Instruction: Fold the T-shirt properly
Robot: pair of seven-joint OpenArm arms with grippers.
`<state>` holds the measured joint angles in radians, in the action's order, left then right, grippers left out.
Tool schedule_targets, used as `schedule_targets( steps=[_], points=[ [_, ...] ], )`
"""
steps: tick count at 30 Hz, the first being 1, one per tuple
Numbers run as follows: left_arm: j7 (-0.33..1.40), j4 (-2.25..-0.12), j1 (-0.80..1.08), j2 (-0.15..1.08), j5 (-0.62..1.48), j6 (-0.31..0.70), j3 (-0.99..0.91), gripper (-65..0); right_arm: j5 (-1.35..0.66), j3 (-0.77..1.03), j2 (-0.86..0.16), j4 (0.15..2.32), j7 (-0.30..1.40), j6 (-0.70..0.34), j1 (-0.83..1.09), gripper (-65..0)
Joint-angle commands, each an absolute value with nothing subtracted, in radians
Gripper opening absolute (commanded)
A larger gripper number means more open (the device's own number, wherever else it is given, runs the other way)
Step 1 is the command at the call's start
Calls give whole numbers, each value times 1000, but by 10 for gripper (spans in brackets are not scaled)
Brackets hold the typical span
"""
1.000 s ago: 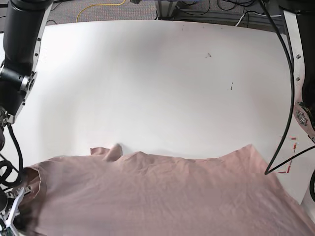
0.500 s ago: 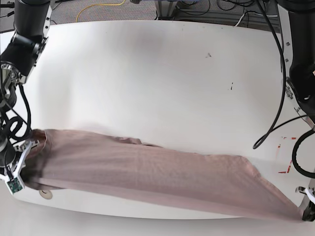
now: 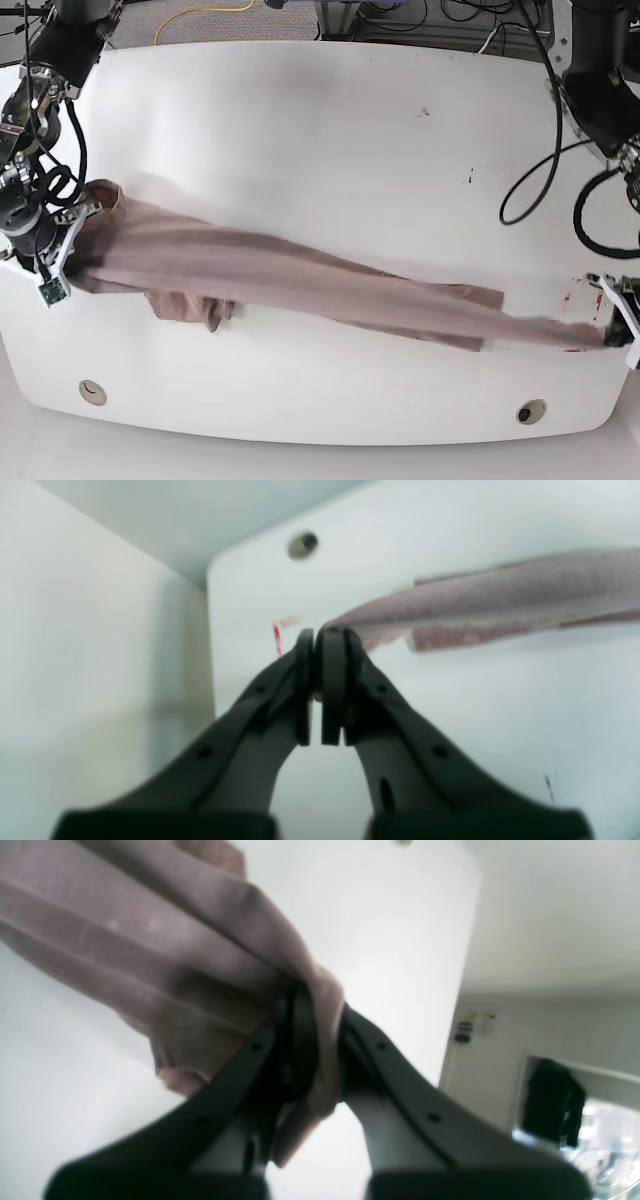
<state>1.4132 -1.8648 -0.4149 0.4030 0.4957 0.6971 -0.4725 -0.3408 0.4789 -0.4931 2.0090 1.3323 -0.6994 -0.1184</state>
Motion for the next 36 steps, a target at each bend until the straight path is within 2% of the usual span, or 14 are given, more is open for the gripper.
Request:
schedule_targets(
  steps=[1, 11, 20, 36],
  points=[
    [1396, -1886, -351, 424, 487, 698, -509, -650, -320, 513, -492, 2026, 1326, -698, -88, -620],
    [1396, -1890, -81, 424, 487, 698, -610, -650, -320, 558, -429, 2026, 1326, -698, 59, -621],
    [1396, -1890, 84, 424, 486, 698, -685, -650, -318, 561, -366, 2026, 1326, -698, 171, -621],
    [1396, -1890, 277, 427, 483, 698, -720, -650, -318, 561, -309, 2026, 1325, -698, 321, -621]
  ],
)
